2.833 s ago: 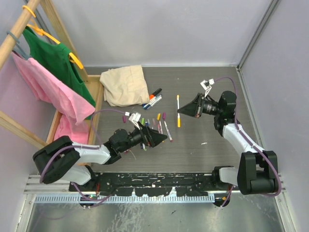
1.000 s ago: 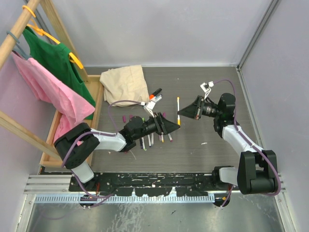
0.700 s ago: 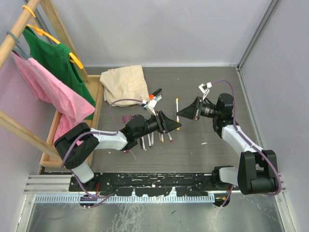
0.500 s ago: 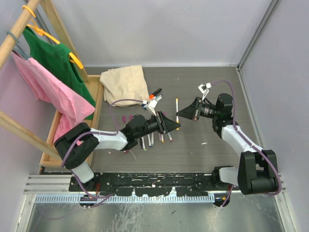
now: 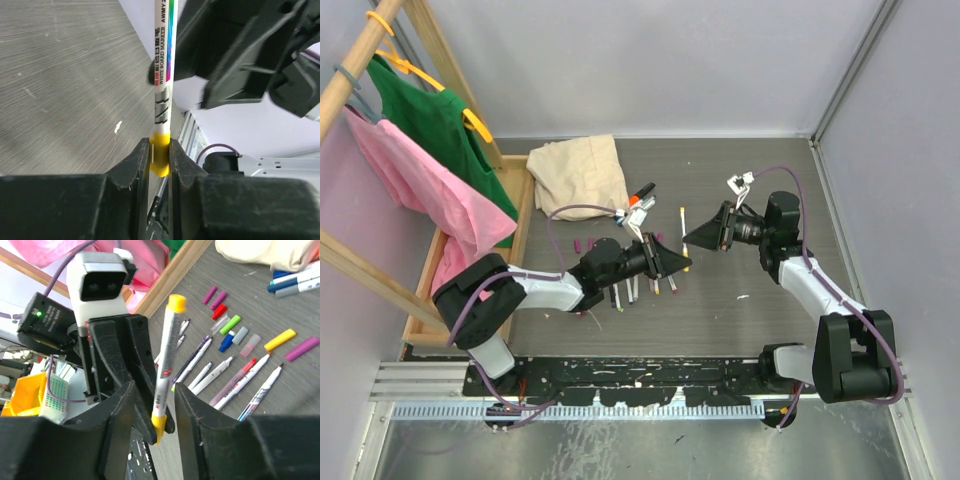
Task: Open the pen caps
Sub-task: Pick up the pen from the center of the board.
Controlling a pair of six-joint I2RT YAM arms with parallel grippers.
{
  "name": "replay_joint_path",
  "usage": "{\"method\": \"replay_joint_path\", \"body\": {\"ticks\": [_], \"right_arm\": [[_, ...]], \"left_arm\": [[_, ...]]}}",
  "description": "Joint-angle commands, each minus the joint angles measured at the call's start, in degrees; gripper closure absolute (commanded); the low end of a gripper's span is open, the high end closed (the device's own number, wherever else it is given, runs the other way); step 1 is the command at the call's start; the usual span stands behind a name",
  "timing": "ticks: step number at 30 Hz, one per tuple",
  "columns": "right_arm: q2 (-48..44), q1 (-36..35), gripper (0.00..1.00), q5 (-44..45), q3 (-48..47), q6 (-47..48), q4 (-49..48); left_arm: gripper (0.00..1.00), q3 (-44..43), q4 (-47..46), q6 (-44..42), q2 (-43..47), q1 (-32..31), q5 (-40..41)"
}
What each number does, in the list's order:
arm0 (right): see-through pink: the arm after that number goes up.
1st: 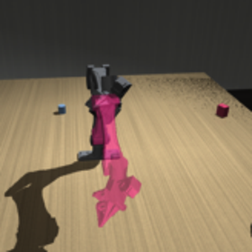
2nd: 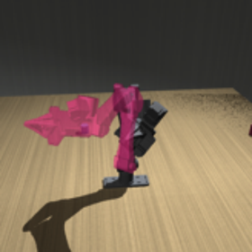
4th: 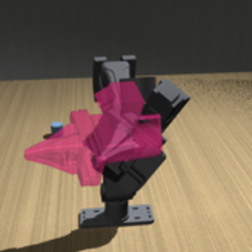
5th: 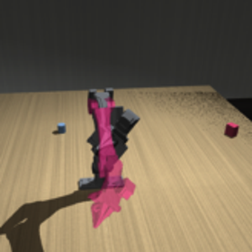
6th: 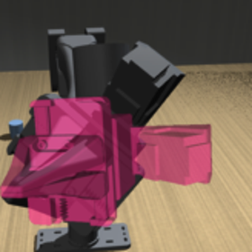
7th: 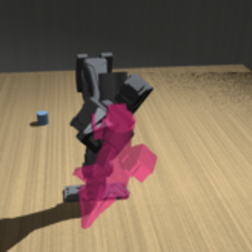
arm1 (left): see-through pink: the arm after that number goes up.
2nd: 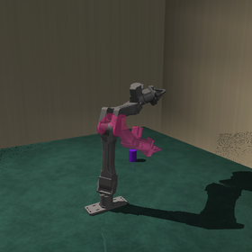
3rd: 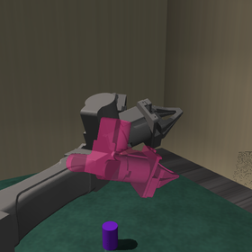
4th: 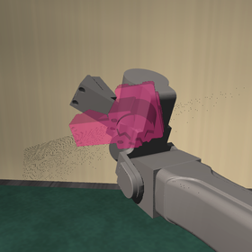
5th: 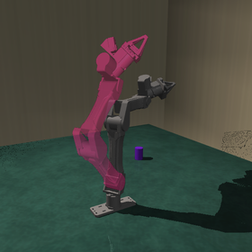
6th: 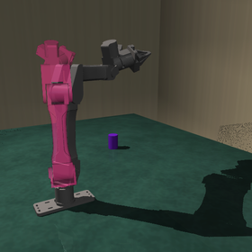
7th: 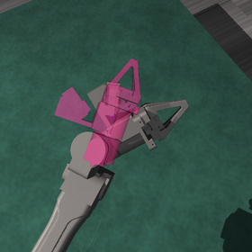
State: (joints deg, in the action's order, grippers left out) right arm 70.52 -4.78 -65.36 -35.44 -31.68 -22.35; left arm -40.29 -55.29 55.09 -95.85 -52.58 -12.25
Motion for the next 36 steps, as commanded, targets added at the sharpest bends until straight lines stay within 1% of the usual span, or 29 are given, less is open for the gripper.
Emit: {"method": "replay_joint_path", "body": {"ticks": [1,3,4,6,8,11,13,14,15,18,20,23,25,29,32,34,36], "right_arm": [[-1.3,-0.4,0.51,-1.9,-7.8,14.5,11.7],[-1.6,-0.3,0.45,0.4,-14.4,30.9,28.2],[-1.7,-0.4,0.43,2.1,-17.1,42.0,34.9],[-2.2,-0.7,0.4,3.6,-21.0,54.6,45.0],[-3.0,-1.8,0.39,5.6,-23.7,67.3,53.0],[-5.0,-4.8,0.37,9.7,-26.1,90.1,63.8],[-5.4,-5.1,0.33,10.5,-27.5,112.0,74.5],[-5.1,-5.2,0.3,11.2,-28.2,123.1,79.1],[-4.9,-5.2,0.27,11.7,-28.9,132.2,82.0],[-3.8,-5.4,0.21,11.1,-31.3,152.7,89.3],[-3.2,-7.0,0.2,11.3,-32.8,154.7,90.6],[-2.4,-12.2,0.21,15.3,-32.9,154.6,90.1],[-2.0,-17.0,0.23,18.8,-31.9,152.0,88.0],[-1.5,-25.1,0.28,28.1,-29.1,145.4,80.9],[0.2,-30.3,0.33,35.4,-28.1,142.6,78.2],[0.9,-33.6,0.38,41.1,-26.7,140.7,76.4],[1.4,-36.4,0.47,46.8,-25.3,138.8,74.2]], "left_arm": [[1.0,2.2,0.2,-2.8,3.0,2.2,-2.1],[1.0,3.6,2.3,-4.6,4.6,3.4,-3.8],[1.0,4.3,4.3,-5.6,5.6,4.0,-4.8],[1.0,5.3,8.3,-8.5,7.7,5.1,-8.0],[1.0,5.1,14.6,-11.9,10.2,5.8,-10.3],[1.0,1.9,28.0,-18.5,14.0,6.0,-13.8],[1.0,-0.2,35.0,-22.2,15.5,6.0,-16.2],[1.0,-1.2,37.6,-23.6,15.9,5.9,-17.2],[1.0,-2.2,40.0,-25.1,16.1,6.0,-18.4],[1.0,-5.2,47.1,-28.4,15.7,6.0,-21.2],[1.0,-6.8,49.5,-29.3,15.2,6.0,-22.5],[1.0,-8.2,50.8,-29.7,14.6,6.0,-24.3],[1.0,-9.1,51.3,-29.7,14.2,6.0,-25.7],[1.0,-10.1,52.1,-30.3,13.4,5.5,-27.0],[1.0,-10.4,52.8,-30.8,13.2,4.9,-27.3],[1.0,-10.2,52.9,-30.8,13.3,4.9,-27.4],[1.0,-10.0,52.8,-30.9,13.6,4.8,-27.3]]}}
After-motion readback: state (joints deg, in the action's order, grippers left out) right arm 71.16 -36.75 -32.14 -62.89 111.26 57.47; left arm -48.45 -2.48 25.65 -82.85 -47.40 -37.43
